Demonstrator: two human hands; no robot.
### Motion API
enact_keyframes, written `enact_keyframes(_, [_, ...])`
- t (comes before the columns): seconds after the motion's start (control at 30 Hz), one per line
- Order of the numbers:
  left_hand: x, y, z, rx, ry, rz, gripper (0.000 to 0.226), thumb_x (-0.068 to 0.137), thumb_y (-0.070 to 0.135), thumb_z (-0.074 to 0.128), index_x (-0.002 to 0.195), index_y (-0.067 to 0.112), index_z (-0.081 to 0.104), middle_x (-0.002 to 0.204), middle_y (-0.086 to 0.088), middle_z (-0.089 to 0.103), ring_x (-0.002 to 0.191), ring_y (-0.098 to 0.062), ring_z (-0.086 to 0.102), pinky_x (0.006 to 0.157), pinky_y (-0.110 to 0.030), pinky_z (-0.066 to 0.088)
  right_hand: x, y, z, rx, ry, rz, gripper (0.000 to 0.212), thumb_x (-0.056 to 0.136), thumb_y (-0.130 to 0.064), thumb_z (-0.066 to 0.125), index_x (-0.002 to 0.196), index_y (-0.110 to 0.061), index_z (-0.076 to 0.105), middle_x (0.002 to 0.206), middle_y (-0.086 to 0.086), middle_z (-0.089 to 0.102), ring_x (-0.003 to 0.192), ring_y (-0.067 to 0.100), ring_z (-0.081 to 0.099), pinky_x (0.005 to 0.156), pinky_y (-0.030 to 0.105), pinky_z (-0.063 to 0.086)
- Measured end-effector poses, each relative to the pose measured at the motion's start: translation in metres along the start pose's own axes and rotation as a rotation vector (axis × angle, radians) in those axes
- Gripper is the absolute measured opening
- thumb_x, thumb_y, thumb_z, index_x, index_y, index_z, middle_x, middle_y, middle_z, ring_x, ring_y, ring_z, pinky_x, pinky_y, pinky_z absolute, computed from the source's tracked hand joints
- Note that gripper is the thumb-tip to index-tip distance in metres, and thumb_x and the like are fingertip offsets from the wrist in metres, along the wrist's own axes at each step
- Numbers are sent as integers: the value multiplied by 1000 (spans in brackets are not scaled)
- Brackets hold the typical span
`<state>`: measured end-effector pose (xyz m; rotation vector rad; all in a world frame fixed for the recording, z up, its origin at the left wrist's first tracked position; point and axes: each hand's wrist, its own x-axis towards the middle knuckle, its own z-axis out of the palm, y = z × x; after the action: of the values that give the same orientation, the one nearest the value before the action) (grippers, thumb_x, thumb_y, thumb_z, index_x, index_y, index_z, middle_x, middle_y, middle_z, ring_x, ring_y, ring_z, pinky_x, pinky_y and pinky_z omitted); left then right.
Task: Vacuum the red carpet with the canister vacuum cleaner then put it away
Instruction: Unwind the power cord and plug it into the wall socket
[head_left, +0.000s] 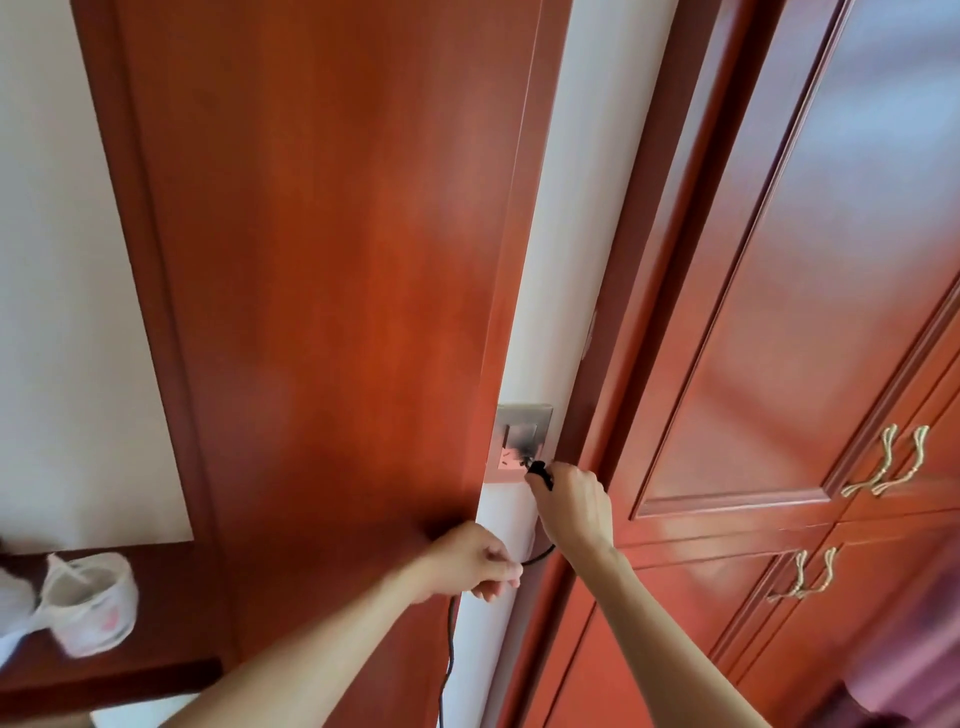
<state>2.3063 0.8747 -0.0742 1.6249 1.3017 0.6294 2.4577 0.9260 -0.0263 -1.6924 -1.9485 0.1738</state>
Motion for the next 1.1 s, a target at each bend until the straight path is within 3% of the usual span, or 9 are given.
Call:
enact_keyframes(0.2, [-4, 0, -7, 36, 36, -9, 27, 97, 15, 63, 98, -11, 71, 76, -11, 66, 62, -16, 61, 69, -29, 51, -1, -8, 4, 99, -27, 71, 30, 94, -28, 43, 90, -7, 63, 98, 17, 68, 89, 39, 60, 68, 35, 39])
enact_keyframes(0.43, [-4, -11, -3, 60, 38, -18, 26, 96, 20, 65, 96, -4, 74, 74, -6, 69, 63, -13, 65, 69, -27, 54, -5, -3, 12, -24, 12, 85, 30, 95, -27, 45, 87, -6, 64, 89, 15, 67, 72, 34, 47, 64, 34, 38])
enact_keyframes(0.63, [-5, -10, -2, 47, 56, -10, 26, 96, 20, 66, 95, -5, 74, 74, -6, 69, 66, -17, 65, 71, -30, 55, -7, 2, 10, -15, 25, 21, 30, 95, -33, 50, 88, -7, 65, 86, 14, 67, 82, 39, 59, 63, 33, 41])
enact_keyframes(0.77, [-5, -10, -2, 60, 57, 3, 25, 95, 20, 66, 92, -3, 75, 74, -7, 69, 65, -17, 65, 68, -28, 54, -6, -8, 6, -126, -8, -27, 27, 97, -26, 50, 90, -4, 63, 91, 16, 67, 85, 40, 60, 65, 34, 40])
enact_keyframes(0.87, [-6, -10, -3, 70, 50, 3, 25, 95, 21, 65, 91, -2, 75, 75, -7, 70, 67, -17, 65, 69, -29, 55, -6, -17, 2, -231, -16, -73, 17, 95, -16, 48, 80, -8, 53, 92, 16, 66, 85, 39, 62, 64, 33, 38])
enact_keyframes(1.1, [-7, -6, -6, 70, 39, 15, 27, 97, 21, 64, 95, -3, 75, 77, -9, 70, 69, -18, 66, 75, -32, 57, -1, -24, 0, -218, 7, -65, 12, 92, -13, 50, 81, -10, 51, 90, 15, 65, 84, 37, 62, 62, 32, 38])
